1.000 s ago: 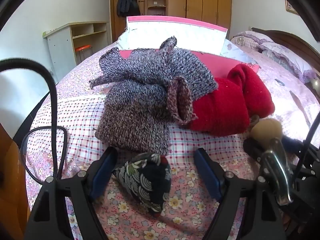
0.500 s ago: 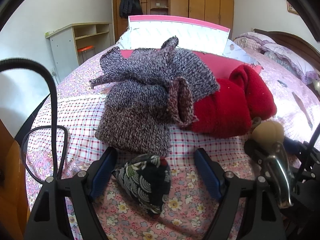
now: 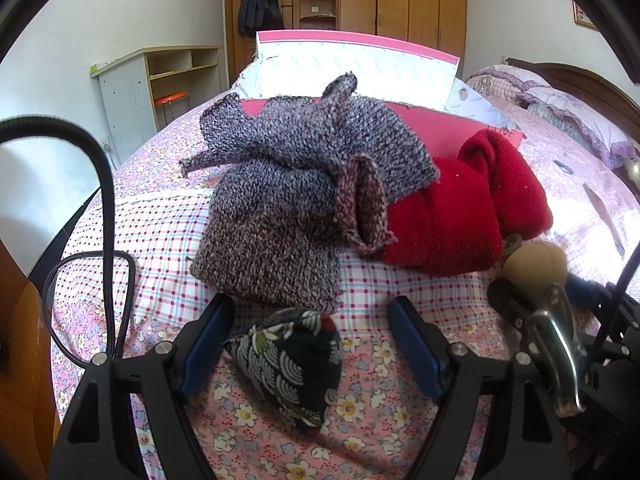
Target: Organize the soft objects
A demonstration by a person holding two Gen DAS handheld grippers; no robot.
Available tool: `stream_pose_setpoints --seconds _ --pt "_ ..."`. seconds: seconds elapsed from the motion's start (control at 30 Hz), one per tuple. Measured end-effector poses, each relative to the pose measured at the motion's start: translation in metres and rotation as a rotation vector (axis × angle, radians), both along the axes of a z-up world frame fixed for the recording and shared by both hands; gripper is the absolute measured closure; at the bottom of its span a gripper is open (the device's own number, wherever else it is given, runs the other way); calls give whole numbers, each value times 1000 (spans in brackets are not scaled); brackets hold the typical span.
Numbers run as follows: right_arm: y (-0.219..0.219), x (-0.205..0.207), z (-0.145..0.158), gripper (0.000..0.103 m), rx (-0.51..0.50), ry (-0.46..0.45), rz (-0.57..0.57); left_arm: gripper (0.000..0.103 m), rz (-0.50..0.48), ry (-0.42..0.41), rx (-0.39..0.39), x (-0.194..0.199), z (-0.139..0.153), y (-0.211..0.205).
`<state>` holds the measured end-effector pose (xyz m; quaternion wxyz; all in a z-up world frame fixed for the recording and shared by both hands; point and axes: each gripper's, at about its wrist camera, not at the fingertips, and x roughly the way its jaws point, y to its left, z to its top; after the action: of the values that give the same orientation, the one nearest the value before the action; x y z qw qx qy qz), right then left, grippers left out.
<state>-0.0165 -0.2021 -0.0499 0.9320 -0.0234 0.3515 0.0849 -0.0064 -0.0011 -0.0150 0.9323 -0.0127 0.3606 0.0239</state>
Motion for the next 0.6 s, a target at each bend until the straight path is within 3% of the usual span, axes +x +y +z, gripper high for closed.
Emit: stream_pose_setpoints --seconds 0.6 --pt "-3 -2 -2 32 3 -3 2 20 1 -5 3 -4 -2 -2"
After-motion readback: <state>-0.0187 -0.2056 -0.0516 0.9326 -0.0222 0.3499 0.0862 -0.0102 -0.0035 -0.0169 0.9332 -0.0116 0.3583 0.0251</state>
